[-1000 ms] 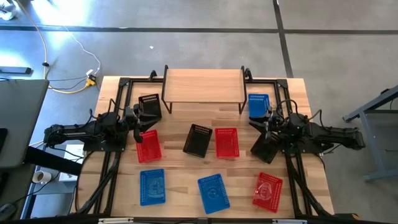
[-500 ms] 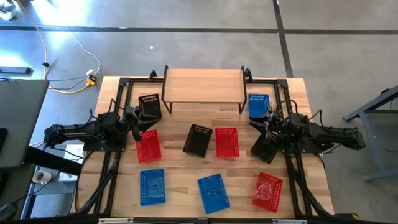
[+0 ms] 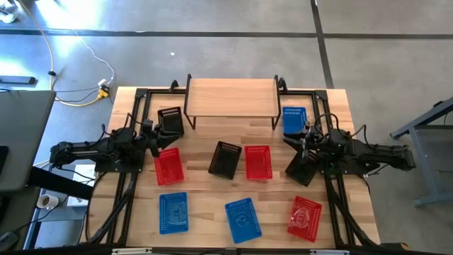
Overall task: Stack baskets on shelf by color
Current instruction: Put the bottom left black bin on the shelf
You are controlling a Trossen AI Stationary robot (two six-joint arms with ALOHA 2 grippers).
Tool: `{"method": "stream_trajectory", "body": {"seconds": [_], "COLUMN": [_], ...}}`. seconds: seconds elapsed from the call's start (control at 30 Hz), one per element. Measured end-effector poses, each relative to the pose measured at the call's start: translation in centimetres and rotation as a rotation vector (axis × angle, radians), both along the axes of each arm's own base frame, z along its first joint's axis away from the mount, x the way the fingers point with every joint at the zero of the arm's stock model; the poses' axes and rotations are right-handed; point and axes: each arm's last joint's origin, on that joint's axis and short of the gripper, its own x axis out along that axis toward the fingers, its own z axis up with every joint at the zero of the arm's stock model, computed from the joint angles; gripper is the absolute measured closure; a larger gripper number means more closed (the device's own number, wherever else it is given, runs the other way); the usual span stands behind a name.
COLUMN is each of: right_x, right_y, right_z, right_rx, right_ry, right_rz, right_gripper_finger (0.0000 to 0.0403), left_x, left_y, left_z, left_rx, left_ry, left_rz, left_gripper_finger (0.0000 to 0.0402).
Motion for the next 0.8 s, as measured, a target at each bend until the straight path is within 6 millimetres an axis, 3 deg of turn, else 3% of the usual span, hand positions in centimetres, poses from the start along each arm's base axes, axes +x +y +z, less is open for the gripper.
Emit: {"method": "stream_trajectory", "body": {"seconds": [0.3,0.47,0.8], "right_x": [0.0,0.0,0.0], "right_y": [0.0,0.0,0.0], "right_z": [0.0,0.0,0.0], "right_rx": [0.000,0.000,0.000], "right_ry": [0.000,0.000,0.000], "right_rz": [0.000,0.000,0.000], "right_gripper_finger": [0.0289,0.0289,0.0289], "left_x": [0.0,-0.1,-0.2], "left_y": [0.1,0.2,0.0], "left_z": [0.1,1.2,6.4], "left_rx": [-0.051,-0.024,0.040], "left_ry": [-0.026,-0.134,-0.157], "left_rz": [0.044,0.056,0.000], "left_gripper_finger": [0.0216,0.0214,0.0243]}}
